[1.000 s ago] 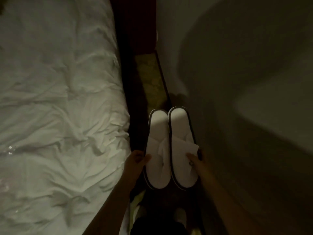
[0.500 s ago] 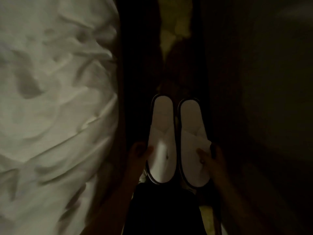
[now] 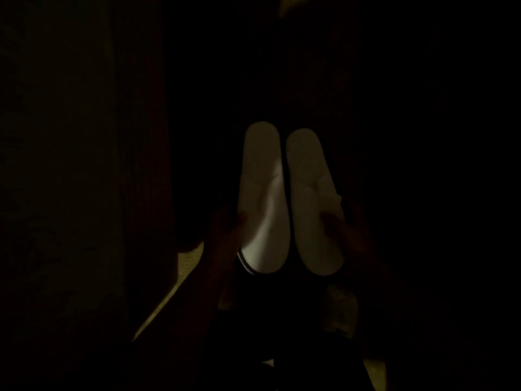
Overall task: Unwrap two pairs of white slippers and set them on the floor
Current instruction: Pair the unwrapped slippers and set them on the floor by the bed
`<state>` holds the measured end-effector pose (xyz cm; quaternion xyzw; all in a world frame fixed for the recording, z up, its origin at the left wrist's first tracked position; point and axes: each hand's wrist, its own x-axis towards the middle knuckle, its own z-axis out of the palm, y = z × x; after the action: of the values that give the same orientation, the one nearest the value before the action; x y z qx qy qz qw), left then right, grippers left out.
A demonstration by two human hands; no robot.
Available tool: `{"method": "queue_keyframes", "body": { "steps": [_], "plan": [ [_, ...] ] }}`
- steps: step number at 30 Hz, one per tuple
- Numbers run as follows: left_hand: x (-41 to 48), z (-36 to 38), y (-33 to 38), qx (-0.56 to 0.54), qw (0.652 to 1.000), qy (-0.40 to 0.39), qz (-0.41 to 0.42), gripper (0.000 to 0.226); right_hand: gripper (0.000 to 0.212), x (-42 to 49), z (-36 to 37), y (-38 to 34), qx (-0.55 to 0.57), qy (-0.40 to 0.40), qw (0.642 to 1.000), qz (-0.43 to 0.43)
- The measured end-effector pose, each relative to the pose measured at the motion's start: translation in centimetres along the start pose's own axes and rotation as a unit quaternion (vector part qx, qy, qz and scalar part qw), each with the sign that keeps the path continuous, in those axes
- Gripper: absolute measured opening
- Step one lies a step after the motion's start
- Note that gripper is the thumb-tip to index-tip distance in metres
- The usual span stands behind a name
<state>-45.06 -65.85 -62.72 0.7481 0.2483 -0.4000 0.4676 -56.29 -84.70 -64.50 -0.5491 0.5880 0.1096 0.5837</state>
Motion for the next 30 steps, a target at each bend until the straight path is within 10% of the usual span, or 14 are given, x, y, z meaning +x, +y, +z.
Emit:
{"method": "queue_keyframes", "body": {
  "steps": [12,17,25,30],
  "plan": [
    [11.4,-0.6,-7.4,0.083,0.996,0.006,-0.025,0.019,0.074,8.8,5.3,5.7,-0.035,-0.017,0.997,0.061],
    [10.9,0.6,-7.6,0.091,0.996,0.024,-0.003,0.044,0.067,8.0,6.5,6.4,-0.110,0.015,0.993,-0.028],
    [10.4,0.8,-8.0,0.125,0.986,0.104,0.038,0.042,0.081,7.4,7.4,6.8,-0.406,0.148,0.898,-0.086],
    [10.0,0.5,-7.4,0.158,0.980,0.090,0.077,0.048,0.090,6.9,8.8,7.9,-0.380,0.209,0.899,-0.060]
  ]
}}
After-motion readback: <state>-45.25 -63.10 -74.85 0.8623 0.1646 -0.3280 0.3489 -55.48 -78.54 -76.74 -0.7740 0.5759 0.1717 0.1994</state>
